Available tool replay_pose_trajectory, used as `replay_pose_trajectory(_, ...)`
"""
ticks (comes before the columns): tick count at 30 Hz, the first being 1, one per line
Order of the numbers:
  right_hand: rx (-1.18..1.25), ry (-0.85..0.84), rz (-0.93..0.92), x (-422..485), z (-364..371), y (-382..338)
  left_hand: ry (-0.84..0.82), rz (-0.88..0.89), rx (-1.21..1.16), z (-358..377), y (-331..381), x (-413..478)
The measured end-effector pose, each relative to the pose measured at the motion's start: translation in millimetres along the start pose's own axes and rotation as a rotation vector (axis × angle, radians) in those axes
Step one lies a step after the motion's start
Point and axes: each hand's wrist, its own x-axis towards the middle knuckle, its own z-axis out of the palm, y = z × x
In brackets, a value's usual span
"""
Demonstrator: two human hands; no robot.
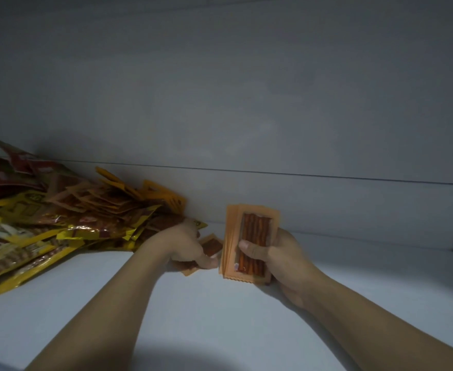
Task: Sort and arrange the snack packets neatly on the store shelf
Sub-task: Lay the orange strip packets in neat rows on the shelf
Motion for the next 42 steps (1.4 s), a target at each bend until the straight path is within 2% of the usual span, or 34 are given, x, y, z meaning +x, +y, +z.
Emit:
replay_pose_trajectory(3,-0.003,0.006,-0.003,0.2,0.3,2.2,-0.035,0.010,-0.055,0.8,-1.7,-3.0)
replay_pose_trajectory(6,0.051,0.007,0.017,-0.6,1.3,1.6,0.106,0.121,0.005,8.3,-3.4,-2.9)
replay_pose_trajectory(8,0.077,0.020,0.008,-1.0,2.6,0.7,0.209,0.231,-0.207,15.2,4.8,-5.1)
replay_pose_trajectory(11,0.087,0.103,-0.036,-1.1,4.7,-2.3,0.219,0.369,-0.645,20.7,23.7,-11.5)
replay_pose_trajectory(15,0.079,0.141,-0.063,-1.6,1.5,-4.1,0.099,0.460,-0.743,16.1,23.5,-15.3)
replay_pose_trajectory(17,0.038,0.138,-0.080,-1.5,1.6,-4.1,0.074,0.509,-0.691,13.0,16.8,-15.7)
replay_pose_trajectory(18,0.030,0.139,-0.090,-0.7,2.3,-4.0,0.119,0.521,-0.610,11.4,13.9,-15.0)
replay_pose_trajectory(20,0.046,0.144,-0.105,1.0,4.1,-4.0,0.368,0.442,-0.295,6.6,4.7,-5.7)
replay_pose_trajectory(22,0.055,0.154,-0.115,2.0,4.4,-3.9,0.685,0.252,0.080,0.7,-9.6,3.8)
replay_pose_trajectory(23,0.053,0.154,-0.115,2.0,4.4,-3.7,0.757,0.154,0.249,0.3,-16.2,6.0)
replay_pose_trajectory(24,0.048,0.151,-0.113,1.9,3.7,-3.3,0.735,0.055,0.391,1.4,-22.8,8.6)
replay_pose_trajectory(25,0.044,0.145,-0.107,2.1,3.3,-2.8,0.640,-0.030,0.492,2.5,-26.9,9.8)
replay_pose_trajectory(27,0.048,0.123,-0.084,2.4,2.5,-2.1,0.444,-0.132,0.561,5.2,-27.4,10.8)
replay_pose_trajectory(29,0.054,0.103,-0.064,2.8,3.0,-1.0,0.408,-0.162,0.616,8.6,-21.4,11.4)
replay_pose_trajectory(31,0.045,0.092,-0.057,3.0,3.5,-0.2,0.454,-0.101,0.652,10.0,-12.8,9.3)
replay_pose_trajectory(32,0.041,0.088,-0.056,3.2,3.7,-0.4,0.447,-0.031,0.583,10.1,-8.9,7.9)
replay_pose_trajectory(35,0.052,0.089,-0.033,4.1,2.6,-2.8,0.263,0.171,0.117,10.8,-1.2,3.9)
replay_pose_trajectory(37,0.058,0.096,-0.010,4.7,0.2,-3.9,0.198,0.199,-0.018,11.1,1.7,2.5)
replay_pose_trajectory(42,0.018,0.126,0.036,5.7,-7.1,-3.7,0.210,0.044,0.314,15.1,2.6,-0.9)
